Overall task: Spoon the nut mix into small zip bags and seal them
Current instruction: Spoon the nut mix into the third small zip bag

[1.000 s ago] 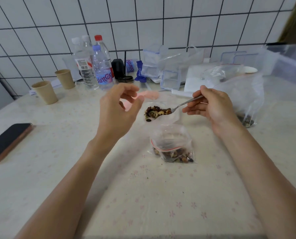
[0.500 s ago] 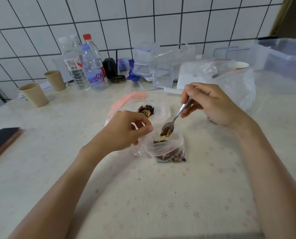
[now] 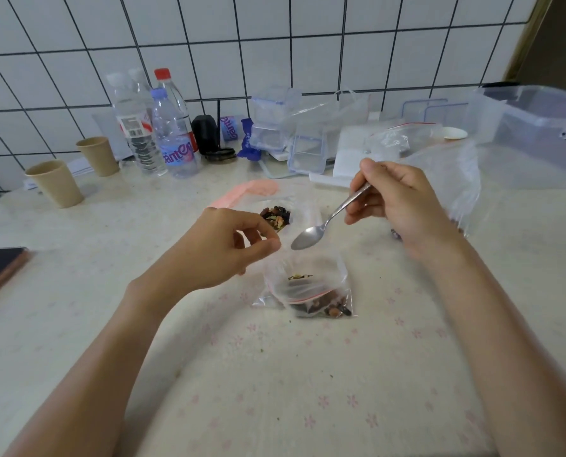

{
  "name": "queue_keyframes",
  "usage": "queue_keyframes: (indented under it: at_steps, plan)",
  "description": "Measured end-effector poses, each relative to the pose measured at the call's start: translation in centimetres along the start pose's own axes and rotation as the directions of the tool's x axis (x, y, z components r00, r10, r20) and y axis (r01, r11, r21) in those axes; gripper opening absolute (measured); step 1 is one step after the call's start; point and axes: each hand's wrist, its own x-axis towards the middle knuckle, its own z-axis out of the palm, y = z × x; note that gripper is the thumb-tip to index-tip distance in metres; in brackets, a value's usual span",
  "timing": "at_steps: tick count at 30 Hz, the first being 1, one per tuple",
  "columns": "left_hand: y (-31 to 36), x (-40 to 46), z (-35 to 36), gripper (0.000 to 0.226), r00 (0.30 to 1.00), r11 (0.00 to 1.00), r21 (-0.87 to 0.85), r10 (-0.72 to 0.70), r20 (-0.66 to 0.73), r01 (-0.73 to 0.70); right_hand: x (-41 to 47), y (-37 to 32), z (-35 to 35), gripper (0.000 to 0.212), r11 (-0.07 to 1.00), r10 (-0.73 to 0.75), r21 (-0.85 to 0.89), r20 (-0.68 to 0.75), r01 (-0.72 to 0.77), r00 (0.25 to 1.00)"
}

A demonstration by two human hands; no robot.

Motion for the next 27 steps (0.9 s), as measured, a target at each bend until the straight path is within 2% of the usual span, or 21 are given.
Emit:
queue_keyframes:
  at_steps: [3,5,7,8,9,11,13,16,19,22,27]
  plan:
    - [-0.3,0.4,-0.1,0.007,0.976,0.998,-0.049,0.029,-0.218,-0.041,0.4,1.5,0.6,0.036,0.99,0.124,0.076,-0.07,-0.119,0.99]
    - [-0.9,0.8,-0.2,0.011,0.893,0.997,0.013,0.068,-0.444,-0.07,0.7,2.3,1.1,0.036,0.983,0.161,0.099,-0.077,-0.153,0.984]
    - [-1.5,1.3,-0.2,0.024,0.774,0.99,0.141,0.109,-0.623,-0.027,0.9,2.9,1.6,0.035,0.976,0.185,0.128,-0.06,-0.176,0.981]
    - [-1.9,1.6,-0.3,0.032,0.732,0.984,0.18,0.116,-0.672,0.01,1.0,3.1,1.9,0.034,0.972,0.197,0.142,-0.05,-0.188,0.979]
    - [-2.3,1.8,-0.3,0.041,0.719,0.979,0.196,0.099,-0.688,0.053,1.1,3.3,2.2,0.033,0.967,0.211,0.154,-0.041,-0.202,0.977]
    - [-3.2,2.3,-0.1,0.061,0.772,0.971,0.178,-0.012,-0.635,0.161,1.3,3.7,2.8,0.027,0.96,0.231,0.165,-0.021,-0.224,0.973]
    - [-4.1,2.7,0.3,0.074,0.836,0.945,0.133,-0.193,-0.513,0.3,1.4,4.1,3.2,0.021,0.959,0.235,0.16,0.012,-0.234,0.972]
    - [-4.9,2.9,0.5,0.069,0.836,0.887,0.064,-0.403,-0.372,0.456,1.6,4.8,3.9,0.019,0.959,0.239,0.145,0.062,-0.245,0.969]
    - [-5.0,3.0,0.4,0.047,0.826,0.875,-0.007,-0.459,-0.327,0.484,1.7,5.6,4.8,0.023,0.964,0.245,0.086,0.066,-0.251,0.967]
    - [-4.4,3.1,0.8,0.027,0.836,0.875,-0.171,-0.484,-0.259,0.454,1.9,6.4,5.4,0.022,0.957,0.269,0.108,0.027,-0.27,0.963]
    - [-3.8,3.1,0.9,0.033,0.841,0.865,-0.216,-0.495,-0.219,0.453,1.8,6.8,5.5,0.024,0.956,0.272,0.13,-0.061,-0.263,0.96]
